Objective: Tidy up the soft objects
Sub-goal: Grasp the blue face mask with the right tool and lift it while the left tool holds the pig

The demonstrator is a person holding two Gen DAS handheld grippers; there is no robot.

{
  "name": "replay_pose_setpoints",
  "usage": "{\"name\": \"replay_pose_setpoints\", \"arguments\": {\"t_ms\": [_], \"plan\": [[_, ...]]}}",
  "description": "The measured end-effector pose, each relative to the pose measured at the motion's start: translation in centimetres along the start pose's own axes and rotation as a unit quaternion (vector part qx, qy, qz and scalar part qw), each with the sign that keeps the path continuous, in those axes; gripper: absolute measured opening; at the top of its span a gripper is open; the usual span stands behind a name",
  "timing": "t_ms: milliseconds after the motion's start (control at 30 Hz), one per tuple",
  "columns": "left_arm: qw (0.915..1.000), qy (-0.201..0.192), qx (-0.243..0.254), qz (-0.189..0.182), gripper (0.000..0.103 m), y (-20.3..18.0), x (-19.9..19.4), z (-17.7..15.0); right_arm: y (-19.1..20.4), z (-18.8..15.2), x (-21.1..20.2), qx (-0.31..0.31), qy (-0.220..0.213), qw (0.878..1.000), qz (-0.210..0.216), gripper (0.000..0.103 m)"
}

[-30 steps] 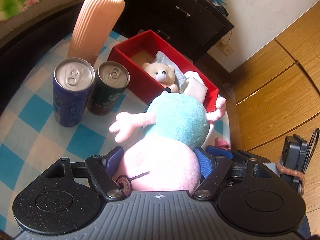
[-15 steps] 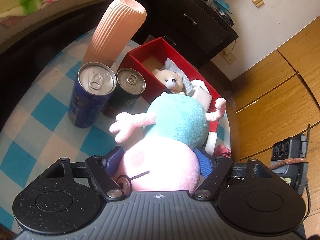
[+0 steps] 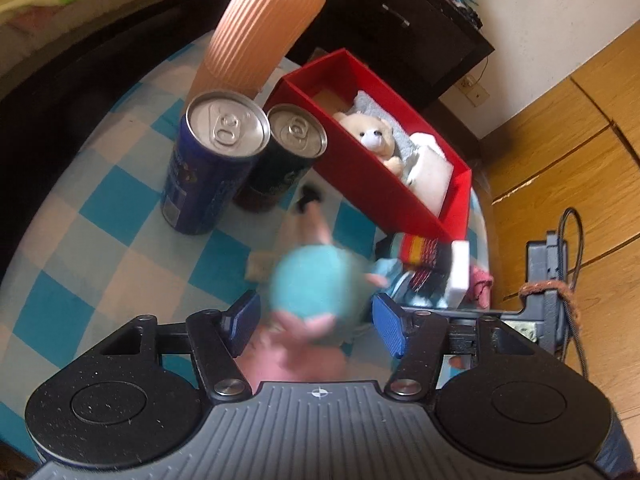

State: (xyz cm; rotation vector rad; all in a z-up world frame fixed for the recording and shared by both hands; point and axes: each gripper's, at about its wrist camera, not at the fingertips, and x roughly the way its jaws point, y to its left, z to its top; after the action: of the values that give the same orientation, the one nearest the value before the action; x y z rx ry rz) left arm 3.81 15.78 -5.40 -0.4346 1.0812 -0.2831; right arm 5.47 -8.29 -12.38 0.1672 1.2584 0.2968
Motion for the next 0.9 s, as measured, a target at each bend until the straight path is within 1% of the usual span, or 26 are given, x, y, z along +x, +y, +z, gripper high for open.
{"name": "replay_pose_setpoints", "arguments": {"t_ms": [67,133,167,200,233,300,333,367,400,433,467,600,667,700,733,767,833,900], "plan": [[0.9996,0.017,0.016,0.017,0.064,-0.4,1.3,-0.3,-0.4,-0.1,0.0,-0.008,0.002,1.0,-0.002,0.049],[0.998,0.03,0.046,0.033,0.066,-1.2,2.2,-0.7,-0.9,0.0,-0.2,0.004,0.001,1.0,0.004,0.048],[0.9967,0.033,0.057,0.049,0.072,-1.6,2.5,-0.9,-1.3,0.1,-0.2,0.012,0.003,1.0,0.007,0.048],[0.9948,0.037,0.071,0.062,0.075,-2.0,2.8,-1.1,-1.4,0.3,-0.2,0.02,0.005,1.0,0.009,0.048],[0.993,0.042,0.087,0.067,0.078,-2.4,3.1,-1.4,-1.4,0.6,-0.3,0.03,0.006,0.999,0.01,0.048],[0.9902,0.048,0.106,0.077,0.079,-3.0,3.8,-2.0,-1.0,1.2,-0.2,0.036,-0.003,0.999,0.02,0.049],[0.9881,0.054,0.114,0.088,0.08,-3.2,4.5,-2.3,-0.7,1.4,-0.1,0.03,-0.004,0.999,0.014,0.051],[0.9857,0.062,0.121,0.1,0.085,-3.4,5.2,-2.6,-0.4,1.6,0.3,0.024,-0.002,1.0,0.003,0.053],[0.9849,0.064,0.123,0.104,0.087,-3.4,5.7,-2.8,0.0,1.7,0.7,0.018,-0.002,1.0,-0.009,0.053],[0.9851,0.065,0.121,0.103,0.087,-3.4,6.1,-2.8,0.2,1.7,1.0,0.014,-0.006,1.0,-0.017,0.058],[0.9854,0.066,0.118,0.103,0.087,-3.4,6.3,-2.7,0.6,1.8,1.1,0.012,-0.008,1.0,-0.024,0.06],[0.9818,0.061,0.138,0.115,0.087,-4.0,6.8,-3.2,1.9,1.6,1.7,-0.03,-0.017,0.998,-0.051,0.059],[0.9798,0.062,0.151,0.115,0.084,-4.3,6.8,-3.8,2.3,1.2,1.7,-0.052,-0.025,0.997,-0.059,0.054],[0.9799,0.065,0.155,0.108,0.082,-4.3,6.7,-4.0,2.3,1.2,1.6,-0.058,-0.026,0.996,-0.058,0.051],[0.9816,0.073,0.148,0.096,0.077,-4.0,6.7,-4.2,2.4,1.2,1.5,-0.065,-0.026,0.996,-0.056,0.04],[0.9847,0.085,0.131,0.078,0.07,-3.5,6.7,-4.3,2.4,1.2,1.3,-0.073,-0.025,0.996,-0.049,0.024],[0.9872,0.088,0.116,0.065,0.07,-2.7,6.5,-4.4,2.5,1.2,1.0,-0.077,-0.016,0.997,-0.026,0.017],[0.9877,0.088,0.111,0.066,0.07,-2.4,6.1,-4.5,2.7,0.9,0.9,-0.089,-0.015,0.996,-0.017,0.012]]}}
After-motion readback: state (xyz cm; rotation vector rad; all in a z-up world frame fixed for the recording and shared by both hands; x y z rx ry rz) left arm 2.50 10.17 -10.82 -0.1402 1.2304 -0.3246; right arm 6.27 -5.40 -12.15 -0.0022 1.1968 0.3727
